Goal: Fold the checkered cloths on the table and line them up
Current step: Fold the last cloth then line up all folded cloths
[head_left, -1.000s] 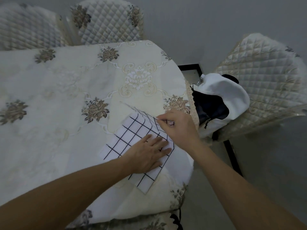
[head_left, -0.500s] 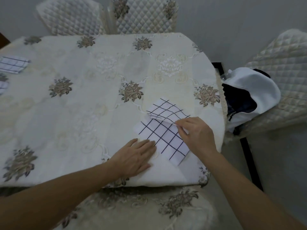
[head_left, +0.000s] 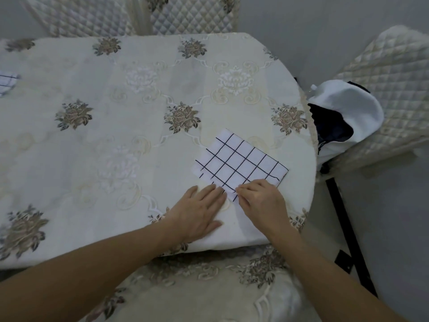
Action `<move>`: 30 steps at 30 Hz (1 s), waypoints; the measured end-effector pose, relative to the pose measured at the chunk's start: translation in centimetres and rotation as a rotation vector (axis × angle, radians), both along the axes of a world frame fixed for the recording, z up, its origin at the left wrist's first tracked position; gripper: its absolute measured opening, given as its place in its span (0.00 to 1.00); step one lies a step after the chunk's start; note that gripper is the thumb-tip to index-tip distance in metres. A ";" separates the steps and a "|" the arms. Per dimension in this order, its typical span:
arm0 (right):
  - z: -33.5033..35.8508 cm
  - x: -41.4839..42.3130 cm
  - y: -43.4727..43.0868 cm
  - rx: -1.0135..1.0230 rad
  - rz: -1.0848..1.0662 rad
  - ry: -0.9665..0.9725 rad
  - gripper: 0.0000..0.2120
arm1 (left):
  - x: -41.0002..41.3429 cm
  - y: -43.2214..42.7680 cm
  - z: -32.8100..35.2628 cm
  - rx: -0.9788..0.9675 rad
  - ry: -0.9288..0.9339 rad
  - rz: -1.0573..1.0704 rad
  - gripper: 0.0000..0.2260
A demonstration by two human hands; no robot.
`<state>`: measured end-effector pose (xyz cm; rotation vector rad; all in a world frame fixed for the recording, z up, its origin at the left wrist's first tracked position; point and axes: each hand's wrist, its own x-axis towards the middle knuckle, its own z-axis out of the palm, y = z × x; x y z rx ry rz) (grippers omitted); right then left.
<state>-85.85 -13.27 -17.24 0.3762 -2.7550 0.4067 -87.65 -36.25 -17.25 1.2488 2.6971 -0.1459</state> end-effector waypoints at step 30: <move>-0.6 0.1 0.1 -0.068 0.011 -0.185 0.14 | -9.6 5.5 1.7 0.283 0.185 -0.067 0.19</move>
